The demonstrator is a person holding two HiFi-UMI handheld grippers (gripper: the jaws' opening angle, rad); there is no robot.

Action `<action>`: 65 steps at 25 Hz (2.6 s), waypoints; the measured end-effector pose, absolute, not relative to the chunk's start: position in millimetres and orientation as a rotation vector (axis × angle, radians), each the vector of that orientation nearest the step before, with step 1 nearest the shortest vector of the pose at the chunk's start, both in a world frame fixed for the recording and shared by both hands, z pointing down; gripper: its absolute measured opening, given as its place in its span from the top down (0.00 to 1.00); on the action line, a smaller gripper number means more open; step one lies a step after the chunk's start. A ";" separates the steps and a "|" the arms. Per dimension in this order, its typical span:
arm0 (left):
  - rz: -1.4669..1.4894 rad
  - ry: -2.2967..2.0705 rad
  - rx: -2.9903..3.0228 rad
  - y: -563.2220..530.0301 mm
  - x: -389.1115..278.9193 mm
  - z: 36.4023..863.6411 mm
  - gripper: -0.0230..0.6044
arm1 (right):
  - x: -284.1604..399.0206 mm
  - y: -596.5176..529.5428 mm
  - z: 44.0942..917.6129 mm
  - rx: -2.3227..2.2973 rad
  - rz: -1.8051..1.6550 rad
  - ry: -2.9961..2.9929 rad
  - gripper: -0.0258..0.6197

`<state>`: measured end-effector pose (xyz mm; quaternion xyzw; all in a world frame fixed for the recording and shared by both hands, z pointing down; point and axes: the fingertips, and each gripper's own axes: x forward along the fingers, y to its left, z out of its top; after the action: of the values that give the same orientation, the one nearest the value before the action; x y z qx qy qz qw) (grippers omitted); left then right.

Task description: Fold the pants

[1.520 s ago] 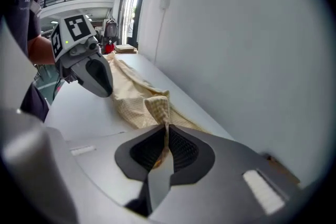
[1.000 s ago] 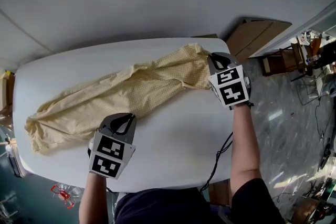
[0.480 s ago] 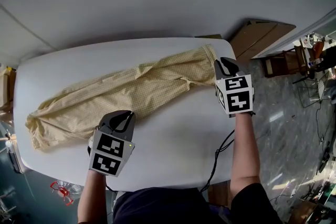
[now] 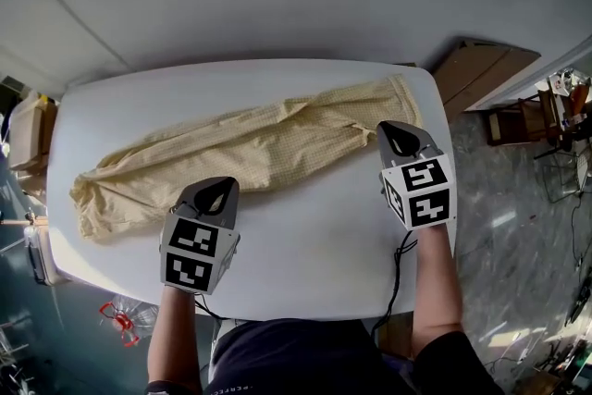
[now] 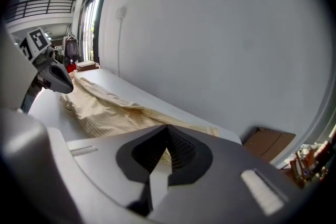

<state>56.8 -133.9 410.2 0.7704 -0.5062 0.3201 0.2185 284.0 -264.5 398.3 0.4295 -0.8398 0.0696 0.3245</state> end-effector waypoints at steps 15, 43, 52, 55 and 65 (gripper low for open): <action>0.687 -1.554 1.998 -54.5 -129.1 401.4 0.97 | 52.5 -165.9 351.5 0.841 0.185 -2.416 0.96; 0.778 -1.623 1.705 68.7 -402.3 467.0 0.97 | -331.0 35.0 421.1 -0.029 0.208 -2.494 0.93; 0.755 -1.596 1.699 73.4 -411.7 481.2 0.93 | -365.5 67.6 465.9 -0.164 0.039 -2.367 0.65; 0.748 -1.596 1.698 69.6 -414.2 484.8 0.90 | -366.4 74.1 482.2 -0.186 -0.004 -2.309 0.62; 0.747 -1.568 1.724 56.6 -416.5 487.1 0.90 | -367.7 74.9 510.0 -0.147 -0.051 -2.220 0.65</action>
<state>-416.5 56.6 487.1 0.6625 -0.6025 0.2871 0.3402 -367.7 74.9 510.0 -0.0593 -0.8948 -0.0207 0.4421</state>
